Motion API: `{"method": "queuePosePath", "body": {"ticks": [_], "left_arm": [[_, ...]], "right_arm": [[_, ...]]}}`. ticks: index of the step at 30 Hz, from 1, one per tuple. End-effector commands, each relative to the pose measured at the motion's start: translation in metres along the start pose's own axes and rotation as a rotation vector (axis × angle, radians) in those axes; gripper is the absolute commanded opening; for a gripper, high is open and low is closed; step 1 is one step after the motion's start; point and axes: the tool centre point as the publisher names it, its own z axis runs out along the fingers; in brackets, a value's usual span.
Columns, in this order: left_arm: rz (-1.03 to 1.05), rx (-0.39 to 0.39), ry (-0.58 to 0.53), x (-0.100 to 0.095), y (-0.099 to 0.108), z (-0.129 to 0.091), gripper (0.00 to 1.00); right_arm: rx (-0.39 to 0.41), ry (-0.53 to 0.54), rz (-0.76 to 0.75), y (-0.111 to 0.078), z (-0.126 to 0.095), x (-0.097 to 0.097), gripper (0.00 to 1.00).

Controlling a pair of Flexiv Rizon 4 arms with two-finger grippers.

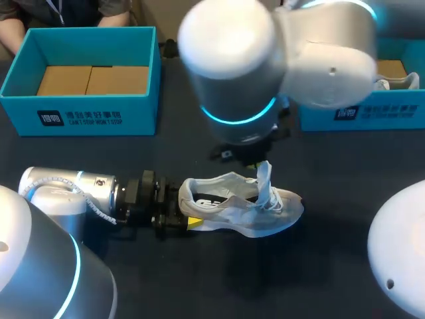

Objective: Take the shoe out of the shoebox, open the shoe tongue, remove and reinsert the insole, then place the shoe into the shoebox

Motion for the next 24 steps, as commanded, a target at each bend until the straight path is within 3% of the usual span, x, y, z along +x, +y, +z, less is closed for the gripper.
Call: {"method": "queuePosePath", "body": {"ticks": [1,5,6,11,15,24], "left_arm": [[0.0,0.0,-0.002,0.001,0.0,0.0,0.0],[0.0,0.0,-0.002,0.001,0.0,0.0,0.0],[0.0,0.0,-0.002,0.001,0.0,0.0,0.0],[0.0,0.0,-0.002,0.001,0.0,0.0,0.0],[0.0,0.0,-0.002,0.001,0.0,0.0,0.0],[0.0,0.0,-0.002,0.001,0.0,0.0,0.0]], "right_arm": [[0.021,0.028,-0.013,0.005,0.004,0.001,0.0],[0.021,0.028,-0.013,0.005,0.004,0.001,0.0],[-0.005,0.046,-0.115,0.006,0.007,0.009,0.0],[-0.08,0.161,-0.265,0.007,0.012,0.019,0.0],[-0.177,0.273,-0.588,0.001,0.006,0.039,0.0],[-0.177,0.273,-0.588,0.001,0.006,0.039,0.0]]}}
